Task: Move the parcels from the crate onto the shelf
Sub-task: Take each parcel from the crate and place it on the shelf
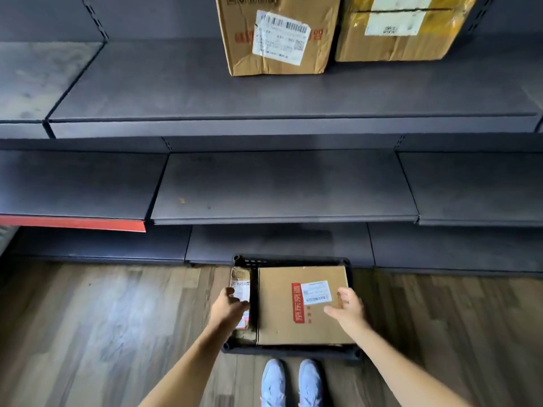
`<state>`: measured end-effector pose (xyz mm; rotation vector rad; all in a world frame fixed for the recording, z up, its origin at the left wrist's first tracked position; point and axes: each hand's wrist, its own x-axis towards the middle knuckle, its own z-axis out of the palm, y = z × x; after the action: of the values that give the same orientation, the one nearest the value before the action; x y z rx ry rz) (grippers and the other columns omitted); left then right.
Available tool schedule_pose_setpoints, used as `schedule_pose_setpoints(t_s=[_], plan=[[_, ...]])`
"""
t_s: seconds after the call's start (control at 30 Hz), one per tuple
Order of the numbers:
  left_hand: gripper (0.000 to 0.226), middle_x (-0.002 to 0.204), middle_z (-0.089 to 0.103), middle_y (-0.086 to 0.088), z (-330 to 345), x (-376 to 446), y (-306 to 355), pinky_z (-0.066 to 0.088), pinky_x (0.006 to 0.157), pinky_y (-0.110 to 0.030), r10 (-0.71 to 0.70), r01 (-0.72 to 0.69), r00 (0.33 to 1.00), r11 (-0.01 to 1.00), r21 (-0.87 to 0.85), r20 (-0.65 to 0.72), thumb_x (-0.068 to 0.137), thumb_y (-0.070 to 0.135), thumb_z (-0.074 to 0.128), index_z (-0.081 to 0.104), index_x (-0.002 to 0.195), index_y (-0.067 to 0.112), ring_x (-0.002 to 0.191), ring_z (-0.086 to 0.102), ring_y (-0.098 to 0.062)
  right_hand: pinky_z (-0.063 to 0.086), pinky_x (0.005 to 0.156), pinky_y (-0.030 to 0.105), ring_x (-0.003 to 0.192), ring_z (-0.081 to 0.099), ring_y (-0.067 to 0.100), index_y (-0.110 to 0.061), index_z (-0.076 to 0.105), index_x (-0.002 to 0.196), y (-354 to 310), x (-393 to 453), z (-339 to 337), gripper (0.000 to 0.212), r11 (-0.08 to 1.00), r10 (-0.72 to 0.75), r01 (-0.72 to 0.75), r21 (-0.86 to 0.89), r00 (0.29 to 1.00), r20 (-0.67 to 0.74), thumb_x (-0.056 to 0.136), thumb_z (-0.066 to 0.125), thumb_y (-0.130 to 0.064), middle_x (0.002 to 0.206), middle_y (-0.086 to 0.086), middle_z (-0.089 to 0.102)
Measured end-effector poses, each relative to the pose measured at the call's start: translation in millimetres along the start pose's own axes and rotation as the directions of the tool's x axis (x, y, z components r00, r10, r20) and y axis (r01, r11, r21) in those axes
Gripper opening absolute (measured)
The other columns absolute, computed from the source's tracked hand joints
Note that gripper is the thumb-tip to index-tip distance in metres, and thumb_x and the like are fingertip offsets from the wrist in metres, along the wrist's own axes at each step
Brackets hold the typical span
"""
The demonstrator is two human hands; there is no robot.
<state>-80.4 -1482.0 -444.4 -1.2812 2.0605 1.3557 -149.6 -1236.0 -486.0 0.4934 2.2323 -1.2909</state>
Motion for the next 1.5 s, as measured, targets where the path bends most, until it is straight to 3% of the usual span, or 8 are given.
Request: schedule_pose_setpoints(t_s=[0.2, 0.37, 0.53, 0.77, 0.93, 1.13, 1.33, 1.5], plan=[[0.053, 0.077, 0.063, -0.005, 22.1, 16.6, -44.5, 0.041, 0.068, -0.028, -0.103, 0.102, 0.995, 0.992, 0.069, 0.014, 0.079, 0.005, 0.062, 0.043, 0.129, 0.003, 0.086, 0.061, -0.027, 0.043, 0.1, 0.044, 0.118, 0.052, 0.035, 0.001, 0.051, 0.124, 53.5, 13.4, 11.6, 0.062, 0.991, 0.112, -0.108, -0.073, 0.993, 0.049, 0.067, 0.076, 0.006, 0.129, 0.023, 0.053], [0.045, 0.105, 0.068, -0.013, 29.1, 34.7, -78.1, 0.036, 0.068, -0.026, -0.161, 0.159, 0.987, 0.982, 0.098, 0.012, 0.081, 0.011, 0.063, 0.046, 0.122, 0.004, 0.101, 0.061, -0.03, 0.044, 0.098, 0.041, 0.115, 0.055, 0.033, 0.001, 0.053, 0.122, 86.0, 23.9, 23.4, 0.062, 0.979, 0.172, -0.164, -0.119, 0.984, 0.056, 0.065, 0.077, 0.004, 0.125, 0.023, 0.056], [0.054, 0.09, 0.064, -0.009, 28.3, 53.1, -104.6, 0.034, 0.051, -0.02, -0.195, 0.195, 0.981, 0.975, 0.105, -0.009, 0.082, 0.009, 0.062, 0.04, 0.131, 0.004, 0.079, 0.054, -0.023, 0.042, 0.101, 0.041, 0.12, 0.051, 0.03, -0.003, 0.051, 0.125, 97.4, 29.8, 38.1, 0.063, 0.963, 0.206, -0.179, -0.2, 0.971, 0.124, 0.068, 0.076, 0.001, 0.129, 0.019, 0.054], [0.034, 0.083, 0.058, -0.001, 36.6, 73.7, -139.7, 0.037, 0.069, -0.026, -0.251, 0.251, 0.968, 0.965, 0.079, -0.007, 0.077, 0.002, 0.06, 0.048, 0.104, 0.019, 0.089, 0.051, -0.022, 0.036, 0.104, 0.035, 0.128, 0.043, 0.025, -0.013, 0.047, 0.129, 67.3, 55.4, 65.1, 0.061, 0.924, 0.174, -0.054, -0.378, 0.941, 0.292, 0.074, 0.073, -0.006, 0.138, 0.008, 0.046], [0.052, 0.113, 0.06, -0.017, 50.1, 115.5, -162.9, 0.035, 0.067, -0.027, -0.302, 0.299, 0.953, 0.952, -0.067, -0.037, 0.078, 0.008, 0.067, 0.046, 0.126, 0.01, 0.106, 0.056, -0.03, 0.037, 0.095, 0.027, 0.12, 0.047, 0.02, -0.016, 0.047, 0.13, 37.7, 102.1, 110.8, 0.061, 0.888, 0.097, 0.076, -0.453, 0.933, 0.346, 0.075, 0.074, -0.011, 0.134, 0.005, 0.05], [0.076, 0.138, 0.046, -0.021, 68.7, 156.8, -189.9, 0.04, 0.091, -0.03, -0.346, 0.335, 0.938, 0.922, -0.193, -0.024, 0.083, 0.019, 0.067, 0.024, 0.144, 0.004, 0.122, 0.049, -0.031, 0.035, 0.102, 0.027, 0.127, 0.044, 0.023, -0.018, 0.045, 0.133, 4.3, 158.0, 191.1, 0.067, 0.787, -0.033, 0.312, -0.532, 0.882, 0.47, 0.073, 0.075, -0.02, 0.137, 0.008, 0.046], [0.052, 0.086, 0.056, 0.002, 90.4, 185.9, -211.2, 0.039, 0.068, -0.028, -0.442, 0.43, 0.894, 0.795, -0.428, 0.075, 0.08, 0.02, 0.071, 0.04, 0.121, 0.012, 0.081, 0.054, -0.019, 0.023, 0.107, 0.022, 0.137, 0.03, 0.019, -0.022, 0.029, 0.145, -2.2, 189.8, 267.7, 0.082, 0.729, -0.125, 0.481, -0.487, 0.793, 0.596, 0.075, 0.073, -0.017, 0.149, 0.008, 0.028], [0.027, 0.085, 0.063, -0.002, 105.2, 199.3, -218.6, 0.043, 0.056, -0.022, -0.442, 0.469, 0.873, 0.641, -0.607, 0.208, 0.079, 0.016, 0.072, 0.054, 0.098, 0.011, 0.064, 0.057, -0.007, 0.017, 0.111, 0.024, 0.143, 0.017, 0.018, -0.023, 0.018, 0.148, 15.1, 209.5, 300.9, 0.093, 0.691, -0.086, 0.534, -0.487, 0.73, 0.678, 0.075, 0.074, -0.017, 0.155, 0.009, 0.017]])
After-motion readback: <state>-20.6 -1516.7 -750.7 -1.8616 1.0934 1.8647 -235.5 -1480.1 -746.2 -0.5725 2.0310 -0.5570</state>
